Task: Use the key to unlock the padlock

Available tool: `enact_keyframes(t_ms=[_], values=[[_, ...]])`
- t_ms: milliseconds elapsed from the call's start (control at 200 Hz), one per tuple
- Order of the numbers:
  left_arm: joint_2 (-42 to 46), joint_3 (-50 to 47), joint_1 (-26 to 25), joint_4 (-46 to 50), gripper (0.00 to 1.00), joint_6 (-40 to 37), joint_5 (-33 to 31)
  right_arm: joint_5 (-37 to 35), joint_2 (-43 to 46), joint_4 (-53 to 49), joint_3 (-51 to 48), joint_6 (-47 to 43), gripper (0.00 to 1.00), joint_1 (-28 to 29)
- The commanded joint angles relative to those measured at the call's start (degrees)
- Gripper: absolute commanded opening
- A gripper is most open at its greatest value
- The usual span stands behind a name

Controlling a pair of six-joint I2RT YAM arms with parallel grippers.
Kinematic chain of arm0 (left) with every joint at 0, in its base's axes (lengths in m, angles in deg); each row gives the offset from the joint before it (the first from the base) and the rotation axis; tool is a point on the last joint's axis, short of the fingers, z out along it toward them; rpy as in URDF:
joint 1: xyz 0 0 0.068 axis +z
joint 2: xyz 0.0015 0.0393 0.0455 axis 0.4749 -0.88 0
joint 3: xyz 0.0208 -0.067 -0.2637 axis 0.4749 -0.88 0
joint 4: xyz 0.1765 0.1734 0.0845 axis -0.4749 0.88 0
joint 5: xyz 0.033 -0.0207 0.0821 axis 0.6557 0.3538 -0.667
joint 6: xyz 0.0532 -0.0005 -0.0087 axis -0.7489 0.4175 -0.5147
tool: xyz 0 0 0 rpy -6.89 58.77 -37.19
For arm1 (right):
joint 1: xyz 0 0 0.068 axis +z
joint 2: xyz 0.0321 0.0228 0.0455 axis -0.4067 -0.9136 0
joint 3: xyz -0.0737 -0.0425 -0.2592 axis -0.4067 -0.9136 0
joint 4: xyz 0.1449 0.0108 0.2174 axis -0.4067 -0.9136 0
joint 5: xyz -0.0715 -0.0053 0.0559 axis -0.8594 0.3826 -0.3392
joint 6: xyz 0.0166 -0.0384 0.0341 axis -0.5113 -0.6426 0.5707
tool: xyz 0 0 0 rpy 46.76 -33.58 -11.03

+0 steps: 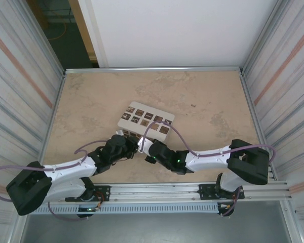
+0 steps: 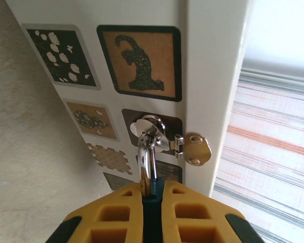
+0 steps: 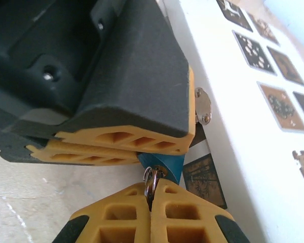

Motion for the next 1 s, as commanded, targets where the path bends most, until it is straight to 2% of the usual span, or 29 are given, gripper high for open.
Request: enact_keyframes(t_ms=[0, 110, 356, 436, 546, 782, 997], values=[[-1.4, 0.7, -3.3, -5.8, 0.0, 0.6, 1.8, 4.9, 2.6, 6.1, -1.3, 8.6, 0.0, -2.8], [-3.5, 0.8, -4.8, -7.2, 0.0, 1.2, 0.5, 7.1, 3.1, 6.2, -2.6, 10.3, 0.0, -4.2], [-6.9, 1.3, -5.4, -8.4, 0.0, 1.1, 0.2, 6.4, 2.8, 7.7, -5.6, 9.9, 0.0, -4.6], [-7.3, 1.1, -5.4, -8.4, 0.22, 0.3, -0.3, 7.0, 2.7, 8.2, -6.6, 10.9, 0.0, -4.9], [-5.8, 1.1, -5.4, -5.6, 0.4, -1.3, -2.0, 8.6, 3.6, 8.2, -7.9, 13.5, 0.0, -5.5], [2.3, 1.7, -5.1, 6.1, 0.56, -5.0, -6.2, 11.1, 6.4, 7.8, -11.4, 19.4, 0.0, -7.0], [10.3, 7.8, -3.8, 22.1, 0.62, -17.9, -10.9, 15.5, 10.4, 5.4, -14.3, 29.2, 0.0, -10.9]])
